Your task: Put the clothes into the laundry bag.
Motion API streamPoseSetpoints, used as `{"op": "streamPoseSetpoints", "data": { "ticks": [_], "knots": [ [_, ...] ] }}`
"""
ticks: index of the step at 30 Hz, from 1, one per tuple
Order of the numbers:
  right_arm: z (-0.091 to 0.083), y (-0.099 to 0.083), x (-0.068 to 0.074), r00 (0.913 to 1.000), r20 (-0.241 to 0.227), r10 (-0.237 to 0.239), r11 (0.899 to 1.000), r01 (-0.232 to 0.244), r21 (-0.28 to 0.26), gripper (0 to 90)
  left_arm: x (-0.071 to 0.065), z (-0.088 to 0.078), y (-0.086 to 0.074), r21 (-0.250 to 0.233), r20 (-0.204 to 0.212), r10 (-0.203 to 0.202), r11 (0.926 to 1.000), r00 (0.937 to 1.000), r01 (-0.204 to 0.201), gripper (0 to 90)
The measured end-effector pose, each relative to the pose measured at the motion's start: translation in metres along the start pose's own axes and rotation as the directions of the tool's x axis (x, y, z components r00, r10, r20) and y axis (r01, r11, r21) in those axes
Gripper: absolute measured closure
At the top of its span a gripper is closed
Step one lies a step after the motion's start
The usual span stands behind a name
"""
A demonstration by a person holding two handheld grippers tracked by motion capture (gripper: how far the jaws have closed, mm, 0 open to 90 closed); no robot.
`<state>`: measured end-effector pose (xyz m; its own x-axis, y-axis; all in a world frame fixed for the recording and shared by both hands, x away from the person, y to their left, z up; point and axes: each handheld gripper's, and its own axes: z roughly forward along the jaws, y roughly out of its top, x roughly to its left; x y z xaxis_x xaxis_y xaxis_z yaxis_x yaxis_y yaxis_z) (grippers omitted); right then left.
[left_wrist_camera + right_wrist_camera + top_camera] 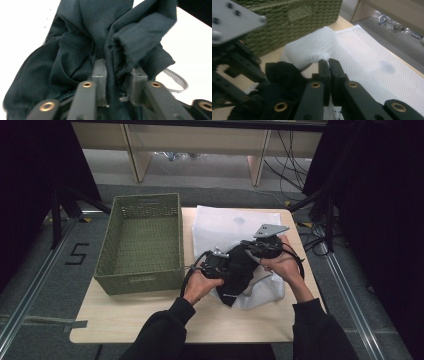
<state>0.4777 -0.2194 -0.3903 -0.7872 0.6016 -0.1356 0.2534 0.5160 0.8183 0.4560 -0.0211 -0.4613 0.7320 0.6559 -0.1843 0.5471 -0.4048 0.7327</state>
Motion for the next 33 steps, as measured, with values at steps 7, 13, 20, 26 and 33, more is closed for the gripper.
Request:
{"op": "streamPoseSetpoints", "data": {
  "ticks": [7,13,20,26,33],
  "knots": [
    [-0.011,0.005,0.007,0.9998,0.003,-0.02,0.999,0.02,-0.026,90.0,-0.003,-0.002,0.017,-0.083,0.011,-0.044,0.9955,0.999,0.045,76.9],
    [-0.011,0.001,0.005,0.9999,-0.007,0.008,1.0,-0.008,-0.013,89.9,-0.004,0.005,0.005,-0.025,-0.026,-0.032,0.9992,0.9992,0.031,47.2],
    [-0.008,-0.001,0.003,1.0,-0.006,-0.006,1.0,0.006,-0.015,89.8,0.01,-0.012,-0.002,0.011,-0.174,0.02,0.9998,0.9845,-0.018,18.0],
    [-0.006,-0.001,0.005,0.9999,-0.016,0.002,1.0,-0.002,0.004,89.8,0.015,0.015,-0.013,0.038,-0.031,-0.042,0.9984,0.9987,0.043,38.7],
    [-0.008,0.0,0.005,0.9998,-0.004,-0.018,1.0,0.018,-0.013,89.9,0.001,0.012,0.002,-0.027,-0.018,-0.035,0.9991,0.9992,0.034,78.3]
  ]
}}
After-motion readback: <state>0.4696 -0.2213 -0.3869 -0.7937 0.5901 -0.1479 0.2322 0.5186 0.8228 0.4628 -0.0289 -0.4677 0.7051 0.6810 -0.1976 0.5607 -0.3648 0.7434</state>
